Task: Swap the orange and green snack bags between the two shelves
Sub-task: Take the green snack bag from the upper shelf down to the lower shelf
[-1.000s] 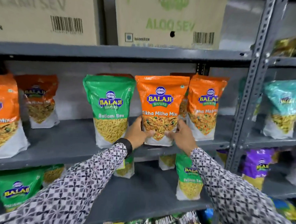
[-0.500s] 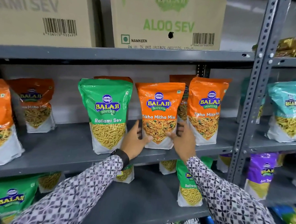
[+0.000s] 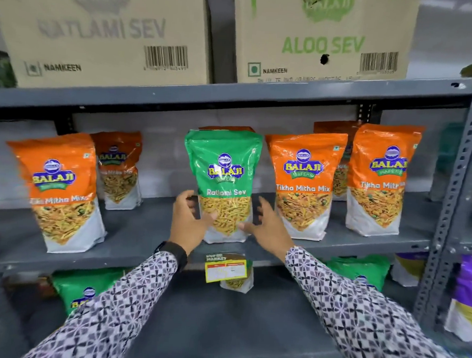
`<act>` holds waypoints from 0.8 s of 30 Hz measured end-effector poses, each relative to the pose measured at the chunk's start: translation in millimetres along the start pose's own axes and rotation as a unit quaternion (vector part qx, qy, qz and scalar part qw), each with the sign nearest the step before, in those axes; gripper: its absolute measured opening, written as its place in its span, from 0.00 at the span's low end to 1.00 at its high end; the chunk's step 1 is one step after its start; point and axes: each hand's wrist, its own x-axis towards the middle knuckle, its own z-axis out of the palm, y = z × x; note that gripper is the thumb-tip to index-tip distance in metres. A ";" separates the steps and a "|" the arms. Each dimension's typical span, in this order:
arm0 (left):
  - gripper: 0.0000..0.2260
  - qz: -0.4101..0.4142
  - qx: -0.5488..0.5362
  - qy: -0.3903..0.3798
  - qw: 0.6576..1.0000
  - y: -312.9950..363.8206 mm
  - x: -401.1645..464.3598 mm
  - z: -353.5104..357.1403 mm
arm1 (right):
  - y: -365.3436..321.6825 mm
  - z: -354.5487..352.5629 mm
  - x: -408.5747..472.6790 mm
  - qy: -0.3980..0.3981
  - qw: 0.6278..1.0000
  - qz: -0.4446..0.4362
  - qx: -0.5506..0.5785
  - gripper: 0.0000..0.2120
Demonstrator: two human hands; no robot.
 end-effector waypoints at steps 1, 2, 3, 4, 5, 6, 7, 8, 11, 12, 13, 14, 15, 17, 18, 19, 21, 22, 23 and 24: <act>0.38 -0.032 -0.027 -0.035 0.999 -4.8 5.0 -1.0 | -1.9 4.6 3.5 0.000 1.000 0.003 -0.002 0.49; 0.41 -0.056 -0.054 -0.065 0.995 -8.3 9.0 -1.8 | -2.5 8.2 7.4 -0.005 1.000 0.007 0.004 0.47; 0.43 -0.073 -0.078 -0.092 0.990 -10.8 12.1 -1.8 | -4.1 10.4 10.1 -0.011 1.000 0.015 0.014 0.43; 0.43 -0.082 -0.092 -0.114 0.986 -12.1 13.7 -1.5 | -5.0 11.8 12.9 -0.017 0.999 0.019 0.021 0.39; 0.42 -0.084 -0.099 -0.132 0.983 -14.7 16.1 -1.2 | -5.4 13.2 15.5 -0.018 0.999 0.019 0.021 0.36; 0.40 -0.080 -0.100 -0.146 0.981 -13.9 15.9 -1.5 | -3.0 15.6 19.5 -0.011 1.000 0.016 0.021 0.35; 0.38 -0.073 -0.100 -0.155 0.980 -16.1 17.3 -1.8 | -1.3 17.1 21.7 -0.007 1.000 0.016 0.021 0.34; 0.37 -0.065 -0.095 -0.161 0.980 -17.2 17.5 -3.2 | 1.7 18.7 24.1 -0.006 1.000 0.012 0.020 0.33; 0.37 -0.048 -0.090 -0.154 0.983 -17.3 13.6 -12.2 | -4.1 20.0 15.8 0.007 1.000 0.000 0.025 0.31; 0.37 -0.039 -0.091 -0.150 0.984 -11.7 7.1 -17.9 | -5.5 20.6 10.1 0.011 0.999 -0.006 0.033 0.31; 0.36 -0.030 -0.095 -0.147 0.984 -7.6 1.0 -23.6 | -7.9 20.8 1.8 0.014 0.999 -0.012 0.036 0.30; 0.35 -0.020 -0.098 -0.146 0.984 -2.7 -7.2 -29.8 | -8.8 21.3 -6.1 0.013 0.999 -0.024 0.041 0.31; 0.34 -0.011 -0.101 -0.142 0.985 -0.6 -14.5 -35.7 | -9.7 21.4 -14.9 0.015 0.998 -0.033 0.046 0.32; 0.34 0.005 -0.097 -0.131 0.987 2.6 -31.3 -47.4 | -13.6 21.1 -36.5 0.020 0.997 -0.050 0.064 0.34; 0.34 0.013 -0.095 -0.129 0.987 3.6 -41.1 -52.9 | -14.9 21.4 -47.9 0.023 0.996 -0.055 0.072 0.33; 0.34 0.020 -0.097 -0.127 0.987 2.7 -50.5 -57.7 | -15.8 21.3 -60.0 0.025 0.995 -0.054 0.079 0.31; 0.34 0.021 -0.093 -0.133 0.986 -3.2 -70.6 -64.9 | -12.5 23.1 -84.8 0.027 0.994 -0.046 0.093 0.28; 0.34 0.019 -0.089 -0.140 0.986 -8.7 -81.1 -67.2 | -8.4 25.1 -96.7 0.027 0.994 -0.042 0.095 0.28; 0.34 0.015 -0.083 -0.149 0.985 -17.1 -91.2 -68.0 | -2.0 27.7 -107.9 0.026 0.995 -0.036 0.089 0.27; 0.34 0.008 -0.071 -0.158 0.985 -26.2 -101.4 -67.7 | 5.6 31.5 -117.8 0.020 0.996 -0.029 0.087 0.27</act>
